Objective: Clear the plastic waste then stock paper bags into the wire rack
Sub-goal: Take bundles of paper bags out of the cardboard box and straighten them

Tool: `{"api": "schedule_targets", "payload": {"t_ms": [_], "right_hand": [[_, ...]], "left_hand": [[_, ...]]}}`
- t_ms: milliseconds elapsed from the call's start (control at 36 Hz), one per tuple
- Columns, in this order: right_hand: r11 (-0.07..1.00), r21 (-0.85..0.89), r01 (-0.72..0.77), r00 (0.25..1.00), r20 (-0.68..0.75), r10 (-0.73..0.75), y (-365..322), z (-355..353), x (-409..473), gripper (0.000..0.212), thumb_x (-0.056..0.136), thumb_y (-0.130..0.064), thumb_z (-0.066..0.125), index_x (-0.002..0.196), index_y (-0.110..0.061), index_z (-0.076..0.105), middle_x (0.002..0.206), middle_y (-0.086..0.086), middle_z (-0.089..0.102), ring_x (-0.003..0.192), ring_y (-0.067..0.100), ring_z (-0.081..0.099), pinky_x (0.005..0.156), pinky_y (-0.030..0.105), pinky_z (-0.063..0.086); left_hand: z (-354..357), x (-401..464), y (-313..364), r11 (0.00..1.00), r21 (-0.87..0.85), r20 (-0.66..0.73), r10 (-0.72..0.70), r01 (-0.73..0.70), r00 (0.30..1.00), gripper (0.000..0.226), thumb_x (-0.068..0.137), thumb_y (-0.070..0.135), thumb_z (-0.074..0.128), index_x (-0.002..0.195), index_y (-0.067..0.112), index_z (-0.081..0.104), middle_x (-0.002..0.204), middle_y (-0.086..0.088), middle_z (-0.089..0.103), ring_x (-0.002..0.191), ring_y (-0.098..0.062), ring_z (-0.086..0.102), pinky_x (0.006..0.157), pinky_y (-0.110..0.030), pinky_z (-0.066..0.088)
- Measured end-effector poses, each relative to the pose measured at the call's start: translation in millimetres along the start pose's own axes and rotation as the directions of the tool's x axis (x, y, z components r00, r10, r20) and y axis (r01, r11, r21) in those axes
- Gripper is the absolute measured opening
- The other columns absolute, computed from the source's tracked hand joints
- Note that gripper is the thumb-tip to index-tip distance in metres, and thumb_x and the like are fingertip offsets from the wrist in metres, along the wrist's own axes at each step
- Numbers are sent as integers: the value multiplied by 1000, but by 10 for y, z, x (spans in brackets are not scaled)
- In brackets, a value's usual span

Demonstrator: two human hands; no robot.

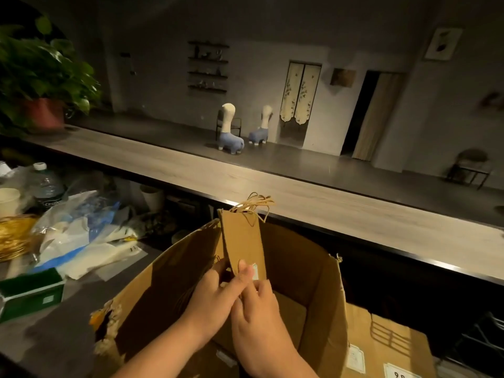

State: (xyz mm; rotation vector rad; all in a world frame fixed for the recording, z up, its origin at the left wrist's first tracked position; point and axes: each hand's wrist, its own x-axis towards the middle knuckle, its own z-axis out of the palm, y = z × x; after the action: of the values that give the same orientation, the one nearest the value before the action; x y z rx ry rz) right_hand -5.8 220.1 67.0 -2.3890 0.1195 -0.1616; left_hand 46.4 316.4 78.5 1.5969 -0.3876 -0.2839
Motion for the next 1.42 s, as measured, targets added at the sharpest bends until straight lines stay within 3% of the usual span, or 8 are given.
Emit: {"api": "schedule_targets", "payload": {"t_ms": [139, 250, 417, 611, 806, 972, 1194, 1417], "right_hand": [[975, 172, -138, 977, 183, 106, -9, -100, -52, 79, 95, -47, 51, 153, -42, -3, 141, -16, 16, 129, 7, 20, 113, 27, 20], [841, 471, -265, 902, -186, 389, 239, -263, 91, 102, 84, -28, 70, 155, -31, -4, 156, -8, 8, 144, 19, 14, 120, 42, 17], [499, 847, -183, 845, -124, 520, 600, -608, 618, 71, 84, -15, 61, 144, -34, 30, 133, 12, 52, 116, 35, 55, 97, 59, 48], [557, 828, -70, 856, -237, 459, 777, -742, 1015, 36, 88, -13, 62, 124, -16, 57, 112, 10, 68, 108, 28, 62, 97, 49, 50], [564, 701, -436, 803, 20, 596, 1567, -124, 1112, 39, 81, -39, 67, 114, -18, 66, 100, 6, 74, 94, 26, 70, 92, 49, 55], [661, 609, -438, 809, -53, 585, 1406, -236, 1097, 31, 95, -21, 55, 126, -20, 59, 113, 3, 67, 97, 18, 62, 79, 30, 51], [687, 369, -626, 764, 116, 634, 1635, -80, 1142, 53, 85, -22, 60, 135, -19, 42, 120, 9, 61, 104, 29, 63, 94, 47, 53], [850, 352, -391, 867, -170, 469, 1169, -284, 1000, 24, 103, -28, 45, 126, -20, 47, 116, 1, 60, 106, 21, 59, 93, 38, 49]], "left_hand": [[-89, 16, -30, 990, 86, -102, -107, 116, 989, 19, 98, 20, 50, 99, 23, 69, 96, 4, 73, 98, -12, 66, 80, -24, 51], [-241, -46, 26, 980, 41, 53, -195, 193, 979, 20, 99, 23, 48, 102, 27, 67, 96, 10, 74, 96, -9, 66, 79, -24, 50], [-274, 47, 64, 980, 101, 171, -189, 173, 967, 20, 99, 23, 48, 112, 24, 63, 101, 6, 74, 97, -10, 69, 85, -29, 52], [-330, 576, -220, 967, 62, 136, -254, 248, 958, 21, 94, 17, 58, 113, 25, 65, 109, 0, 72, 109, -23, 64, 102, -49, 44], [-288, 878, -927, 813, 205, 3, -557, 545, 830, 41, 78, 12, 76, 115, 20, 60, 113, -3, 65, 112, -25, 54, 104, -41, 40], [-317, 989, -1024, 851, 26, 40, -525, 524, 850, 35, 78, 12, 77, 109, 21, 65, 113, -3, 70, 115, -26, 58, 107, -50, 39], [-389, 1042, -1179, 832, 116, -39, -543, 543, 839, 48, 74, 26, 81, 117, 19, 59, 112, -2, 67, 111, -25, 57, 95, -40, 42], [-391, 1023, -816, 952, 201, -150, -204, 232, 967, 24, 83, 23, 74, 106, 22, 68, 97, 4, 71, 95, -15, 65, 79, -33, 53]]}}
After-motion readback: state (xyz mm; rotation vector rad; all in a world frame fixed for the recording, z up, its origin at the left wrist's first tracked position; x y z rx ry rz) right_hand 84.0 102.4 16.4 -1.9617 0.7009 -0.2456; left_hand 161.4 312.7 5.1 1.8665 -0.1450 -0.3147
